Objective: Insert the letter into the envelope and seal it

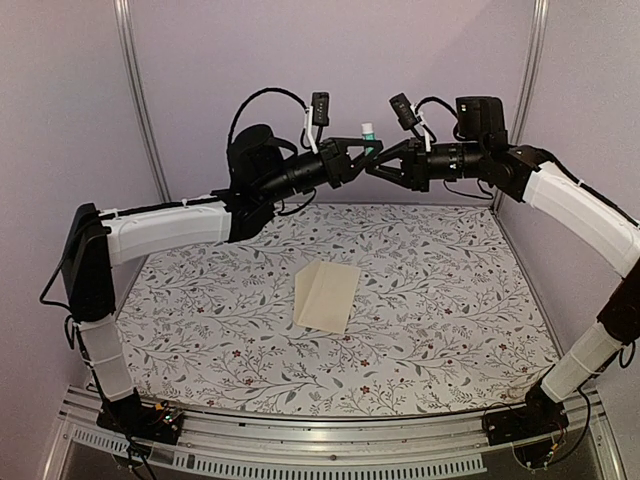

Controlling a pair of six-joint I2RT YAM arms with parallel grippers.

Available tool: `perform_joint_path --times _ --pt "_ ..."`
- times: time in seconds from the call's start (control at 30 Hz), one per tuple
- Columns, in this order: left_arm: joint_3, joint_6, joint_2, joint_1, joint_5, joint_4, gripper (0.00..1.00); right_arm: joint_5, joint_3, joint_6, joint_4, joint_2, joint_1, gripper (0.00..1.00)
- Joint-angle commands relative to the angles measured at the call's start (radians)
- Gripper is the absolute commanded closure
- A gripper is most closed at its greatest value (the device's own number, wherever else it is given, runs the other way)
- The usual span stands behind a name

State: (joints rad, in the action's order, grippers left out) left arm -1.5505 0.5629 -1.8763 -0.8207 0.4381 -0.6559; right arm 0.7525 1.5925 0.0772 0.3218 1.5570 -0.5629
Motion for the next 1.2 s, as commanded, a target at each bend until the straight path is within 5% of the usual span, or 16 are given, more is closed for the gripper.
perform_joint_path --times 0.0,0.37,0.5,0.57,0.63,0.77,0.87,0.93,1.17 --pt "-0.022 -0.019 0.015 0.002 0.008 0.059 0.70 0.003 -0.021 0.073 0.029 -0.009 -0.008 1.00" --pt "-0.042 0.009 0.008 0.027 0.075 0.089 1.00 0.024 -0.039 0.108 0.054 -0.026 0.011 1.00" --pt "-0.041 0.042 -0.001 0.047 0.183 0.043 1.00 0.481 -0.036 0.049 0.015 0.004 0.120 0.84" --pt "-0.043 0.057 -0.010 0.052 0.213 0.019 1.00 0.747 -0.017 -0.133 -0.079 0.079 0.149 0.79" --pt "-0.057 0.064 -0.024 0.054 0.223 0.017 1.00 0.802 -0.017 -0.276 -0.140 0.133 0.155 0.71" --pt "-0.064 0.061 -0.022 0.052 0.148 0.021 1.00 0.647 -0.025 -0.216 -0.079 0.087 0.186 0.55" --pt "-0.036 0.047 -0.001 0.043 0.000 0.036 1.00 0.248 0.015 0.044 0.170 0.056 0.159 0.54" --pt "-0.018 0.047 0.014 0.028 -0.107 0.042 1.00 -0.100 -0.020 0.126 0.172 0.005 0.119 0.50" --pt "-0.016 0.041 0.015 -0.020 -0.239 0.024 1.00 -0.279 -0.056 0.163 0.043 -0.080 0.043 0.43"
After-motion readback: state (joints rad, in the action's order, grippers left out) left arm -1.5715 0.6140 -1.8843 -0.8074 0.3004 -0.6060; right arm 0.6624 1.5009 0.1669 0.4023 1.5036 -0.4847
